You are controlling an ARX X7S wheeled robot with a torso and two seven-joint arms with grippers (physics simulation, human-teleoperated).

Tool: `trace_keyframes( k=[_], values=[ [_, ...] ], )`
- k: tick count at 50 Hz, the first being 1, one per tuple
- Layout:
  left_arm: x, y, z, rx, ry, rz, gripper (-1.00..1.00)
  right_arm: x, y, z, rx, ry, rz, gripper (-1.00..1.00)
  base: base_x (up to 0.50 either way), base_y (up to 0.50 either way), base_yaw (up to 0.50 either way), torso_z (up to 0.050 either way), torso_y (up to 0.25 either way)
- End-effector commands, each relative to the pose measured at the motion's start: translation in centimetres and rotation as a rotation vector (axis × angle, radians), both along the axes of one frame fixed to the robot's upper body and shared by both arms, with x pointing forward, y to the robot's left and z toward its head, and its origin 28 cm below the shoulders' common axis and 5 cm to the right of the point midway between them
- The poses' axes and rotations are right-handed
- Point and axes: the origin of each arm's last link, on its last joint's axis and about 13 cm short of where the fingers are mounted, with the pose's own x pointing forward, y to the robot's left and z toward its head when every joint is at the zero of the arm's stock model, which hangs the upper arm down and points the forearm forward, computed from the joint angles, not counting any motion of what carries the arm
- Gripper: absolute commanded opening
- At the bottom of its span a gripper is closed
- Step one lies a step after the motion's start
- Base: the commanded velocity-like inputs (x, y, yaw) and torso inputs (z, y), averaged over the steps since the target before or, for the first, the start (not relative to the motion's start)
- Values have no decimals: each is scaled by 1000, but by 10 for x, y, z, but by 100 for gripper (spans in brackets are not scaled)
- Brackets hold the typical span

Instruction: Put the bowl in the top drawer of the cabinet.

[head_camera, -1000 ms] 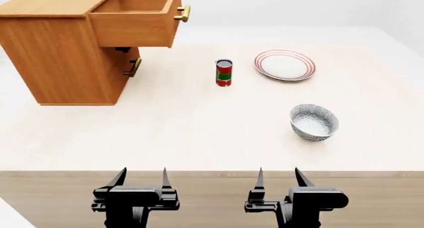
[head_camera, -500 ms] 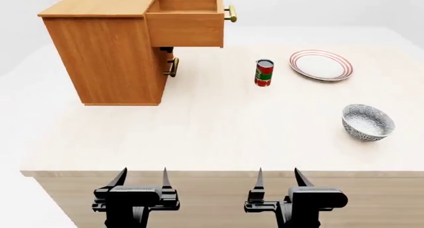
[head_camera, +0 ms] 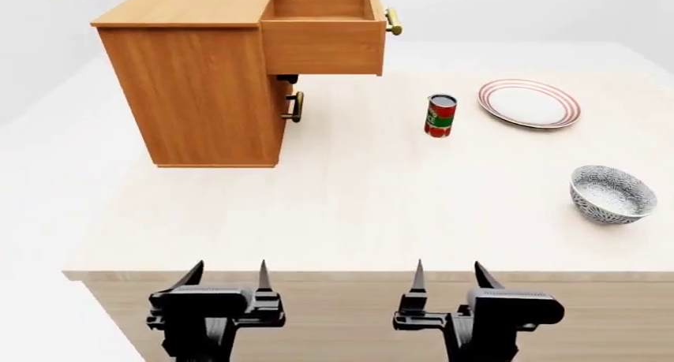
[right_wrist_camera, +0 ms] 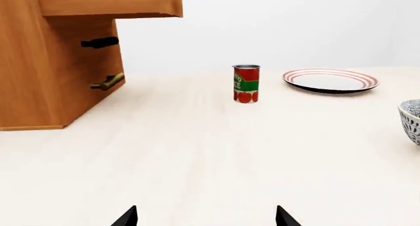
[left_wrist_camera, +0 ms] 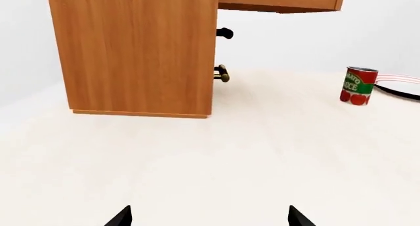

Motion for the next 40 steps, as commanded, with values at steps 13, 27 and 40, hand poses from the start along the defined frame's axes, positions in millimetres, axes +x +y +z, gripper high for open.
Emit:
trace_keyframes(
  k=[13, 27, 40],
  values=[
    [-23, 11, 109, -29, -120, -194, 100, -35, -14, 105, -6, -59, 107, 100, 0, 0, 0, 0, 0],
    [-20, 28, 199, 20, -267, -330, 100, -25, -25, 195, -106, -141, 160, 100, 0, 0, 0, 0, 0],
    [-16, 42, 249, 93, -322, -369, 100, -17, -37, 264, -202, -188, 200, 100, 52, 0, 0, 0, 0]
  ],
)
